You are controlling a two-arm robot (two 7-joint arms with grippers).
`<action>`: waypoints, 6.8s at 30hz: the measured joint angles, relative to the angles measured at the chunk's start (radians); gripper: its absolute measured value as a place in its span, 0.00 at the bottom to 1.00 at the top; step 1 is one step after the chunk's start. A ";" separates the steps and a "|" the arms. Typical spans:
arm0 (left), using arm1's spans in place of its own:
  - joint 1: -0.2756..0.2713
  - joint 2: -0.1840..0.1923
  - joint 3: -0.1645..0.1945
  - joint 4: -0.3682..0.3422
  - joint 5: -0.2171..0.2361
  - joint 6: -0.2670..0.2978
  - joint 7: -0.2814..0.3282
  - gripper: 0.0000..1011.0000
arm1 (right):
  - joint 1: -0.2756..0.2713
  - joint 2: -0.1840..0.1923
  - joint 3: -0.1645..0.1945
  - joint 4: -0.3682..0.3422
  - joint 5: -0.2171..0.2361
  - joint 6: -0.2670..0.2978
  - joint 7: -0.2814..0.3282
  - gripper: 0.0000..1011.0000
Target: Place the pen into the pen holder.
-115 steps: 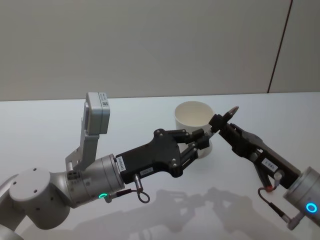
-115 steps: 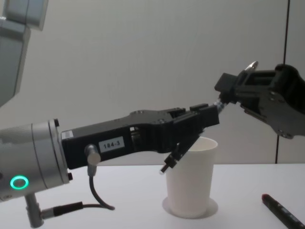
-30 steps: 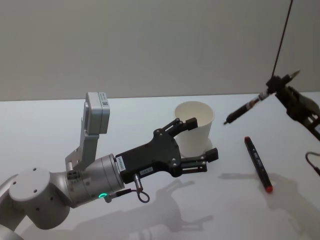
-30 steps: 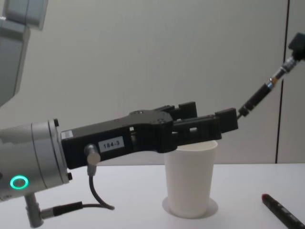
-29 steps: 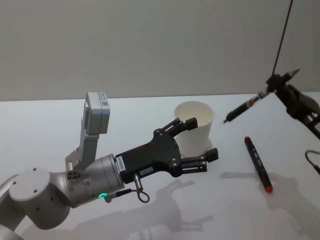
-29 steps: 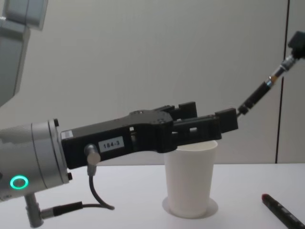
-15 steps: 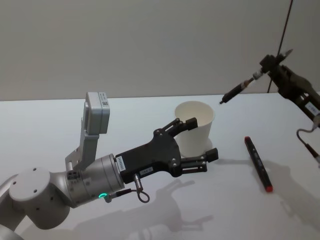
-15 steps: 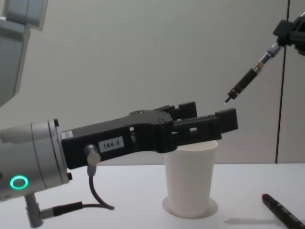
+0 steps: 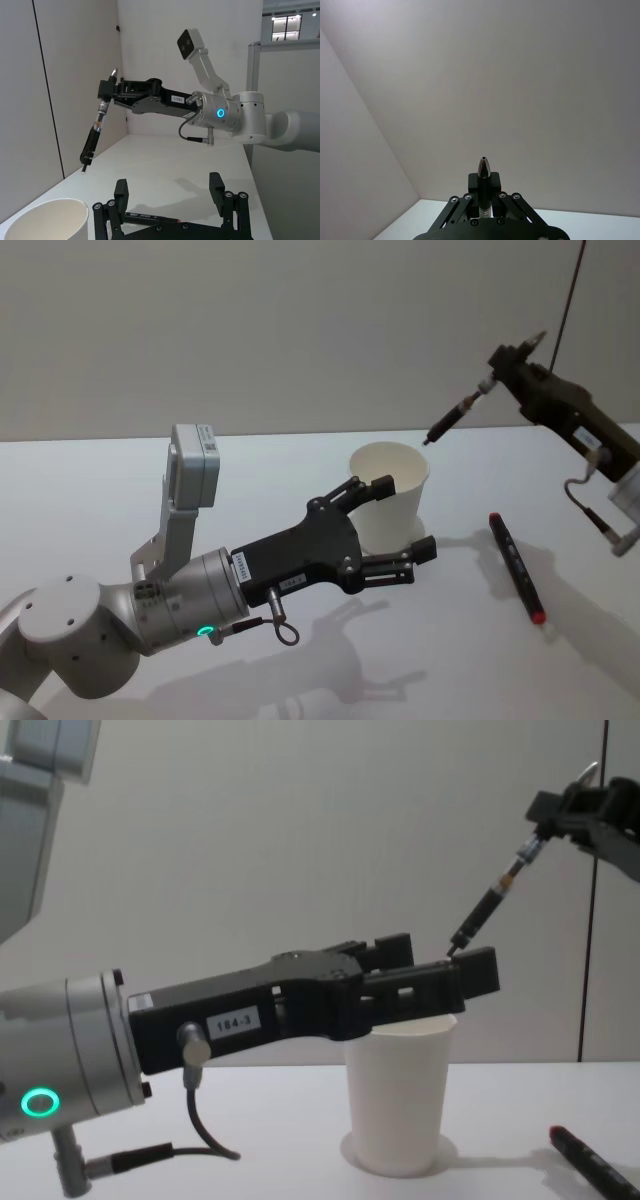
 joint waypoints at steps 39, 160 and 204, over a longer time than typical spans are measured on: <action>0.000 0.000 0.000 0.000 0.000 0.000 0.000 0.99 | 0.173 -0.114 -0.103 0.165 -0.372 0.094 0.032 0.11; 0.008 -0.069 0.004 -0.016 0.338 0.031 0.604 0.99 | -0.218 -0.080 0.016 -0.059 -0.687 -0.096 -0.261 0.99; 0.010 -0.090 0.005 -0.020 0.443 0.040 0.791 0.99 | -0.224 -0.089 0.022 -0.066 -0.666 -0.065 -0.257 0.99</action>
